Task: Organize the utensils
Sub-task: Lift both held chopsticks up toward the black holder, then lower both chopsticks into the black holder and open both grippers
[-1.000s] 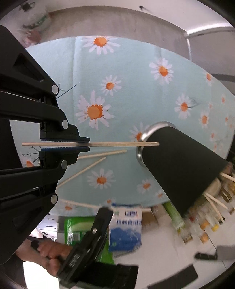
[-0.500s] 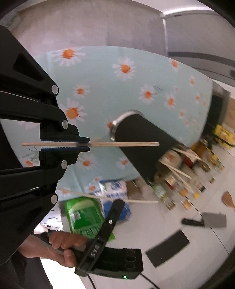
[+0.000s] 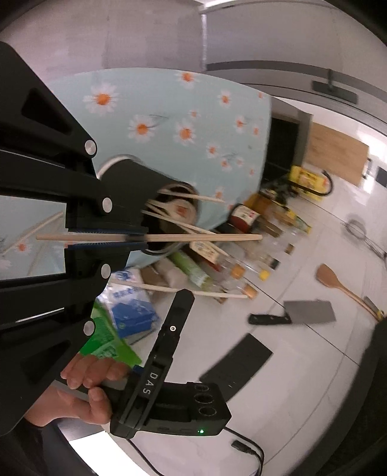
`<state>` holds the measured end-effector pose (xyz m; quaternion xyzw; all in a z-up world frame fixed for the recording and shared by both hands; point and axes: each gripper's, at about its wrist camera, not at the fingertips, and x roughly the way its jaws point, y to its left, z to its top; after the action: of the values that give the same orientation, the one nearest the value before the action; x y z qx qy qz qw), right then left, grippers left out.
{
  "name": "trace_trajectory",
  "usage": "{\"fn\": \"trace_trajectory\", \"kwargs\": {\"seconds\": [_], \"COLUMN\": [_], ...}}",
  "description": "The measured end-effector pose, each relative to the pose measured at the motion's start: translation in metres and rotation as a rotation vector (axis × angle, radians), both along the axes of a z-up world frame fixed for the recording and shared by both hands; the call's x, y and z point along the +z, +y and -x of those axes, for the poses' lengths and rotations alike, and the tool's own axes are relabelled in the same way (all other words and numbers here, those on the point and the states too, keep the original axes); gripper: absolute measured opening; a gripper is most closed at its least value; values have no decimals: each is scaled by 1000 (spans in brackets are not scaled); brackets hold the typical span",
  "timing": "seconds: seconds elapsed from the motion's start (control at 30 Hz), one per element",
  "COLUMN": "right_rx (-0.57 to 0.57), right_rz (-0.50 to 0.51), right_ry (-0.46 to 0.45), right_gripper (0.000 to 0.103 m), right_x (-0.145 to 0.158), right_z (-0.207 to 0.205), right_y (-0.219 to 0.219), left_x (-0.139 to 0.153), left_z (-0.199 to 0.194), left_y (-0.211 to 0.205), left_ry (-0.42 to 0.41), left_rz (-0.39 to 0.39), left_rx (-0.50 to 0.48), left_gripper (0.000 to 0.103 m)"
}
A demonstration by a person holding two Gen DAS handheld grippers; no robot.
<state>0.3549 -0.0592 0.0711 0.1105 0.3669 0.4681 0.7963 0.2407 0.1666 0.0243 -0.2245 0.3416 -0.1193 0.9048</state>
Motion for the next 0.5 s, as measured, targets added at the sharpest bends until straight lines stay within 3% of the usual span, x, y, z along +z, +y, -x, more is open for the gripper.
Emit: {"fn": "trace_trajectory", "kwargs": {"seconds": [0.37, 0.5], "right_rx": [-44, -70], "right_rz": [-170, -206], "right_ry": [-170, -218], "right_gripper": [6, 6], "right_x": [36, 39], "right_z": [-22, -25], "right_y": [-1, -3], "left_x": [47, 52], "left_z": [-25, -34], "left_y": [-11, -10], "left_ry": [-214, -248], "left_rz": [-106, -86], "left_rx": [25, 31], "left_gripper": [3, 3]}}
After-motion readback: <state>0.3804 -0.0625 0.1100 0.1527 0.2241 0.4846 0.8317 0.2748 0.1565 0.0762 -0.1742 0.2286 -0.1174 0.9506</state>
